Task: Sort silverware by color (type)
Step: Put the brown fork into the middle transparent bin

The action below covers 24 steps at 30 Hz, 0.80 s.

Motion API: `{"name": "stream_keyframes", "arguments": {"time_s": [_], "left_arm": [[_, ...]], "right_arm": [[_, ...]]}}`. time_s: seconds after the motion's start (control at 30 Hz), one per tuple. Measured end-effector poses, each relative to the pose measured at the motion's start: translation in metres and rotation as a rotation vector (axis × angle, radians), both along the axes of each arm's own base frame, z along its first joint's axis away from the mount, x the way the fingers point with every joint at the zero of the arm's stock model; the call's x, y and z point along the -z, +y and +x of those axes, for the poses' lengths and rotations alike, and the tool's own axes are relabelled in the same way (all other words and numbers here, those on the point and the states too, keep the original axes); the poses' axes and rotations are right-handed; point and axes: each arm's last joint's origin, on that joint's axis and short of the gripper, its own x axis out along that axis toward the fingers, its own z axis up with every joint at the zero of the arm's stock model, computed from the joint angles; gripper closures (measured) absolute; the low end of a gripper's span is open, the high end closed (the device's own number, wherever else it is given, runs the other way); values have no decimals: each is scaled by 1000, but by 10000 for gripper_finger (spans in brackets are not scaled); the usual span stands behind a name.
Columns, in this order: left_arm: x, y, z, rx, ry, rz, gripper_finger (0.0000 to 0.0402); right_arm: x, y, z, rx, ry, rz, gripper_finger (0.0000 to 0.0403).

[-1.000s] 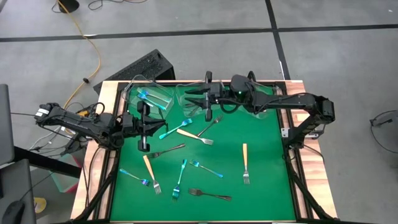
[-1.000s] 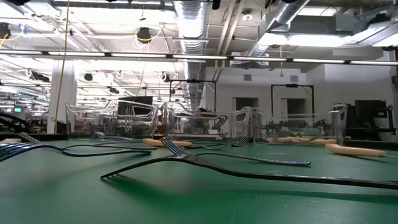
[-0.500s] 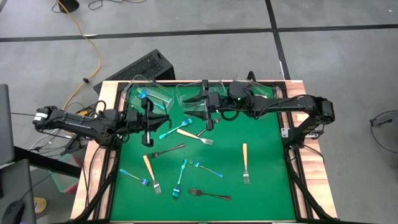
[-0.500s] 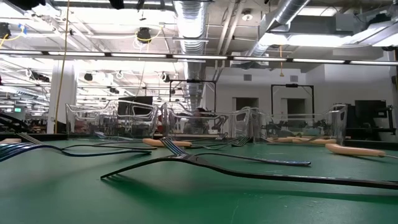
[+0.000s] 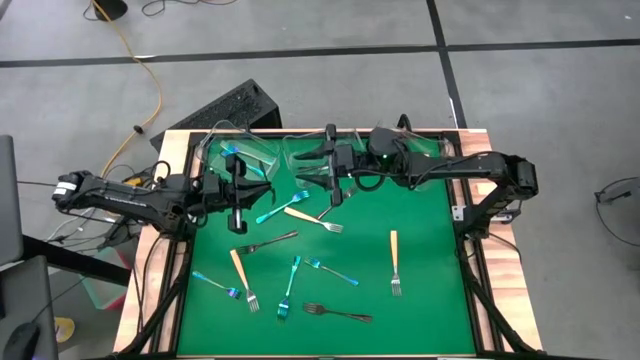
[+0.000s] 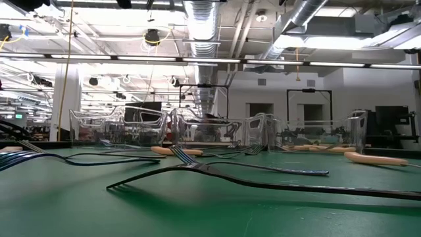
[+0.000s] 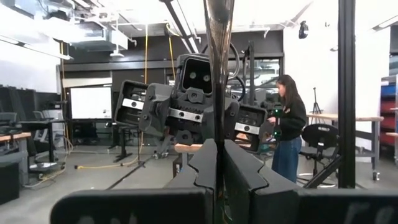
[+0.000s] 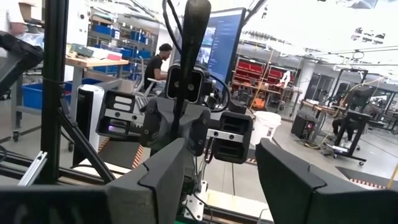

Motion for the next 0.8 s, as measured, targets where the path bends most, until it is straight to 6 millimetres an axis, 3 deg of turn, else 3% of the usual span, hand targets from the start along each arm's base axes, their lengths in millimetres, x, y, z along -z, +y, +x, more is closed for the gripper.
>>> {"name": "stream_keyframes", "arguments": {"time_s": [0.8], "left_arm": [[0, -1, 0, 18, 1, 16, 401]], "right_arm": [[0, 0, 0, 1, 4, 8, 188]]}}
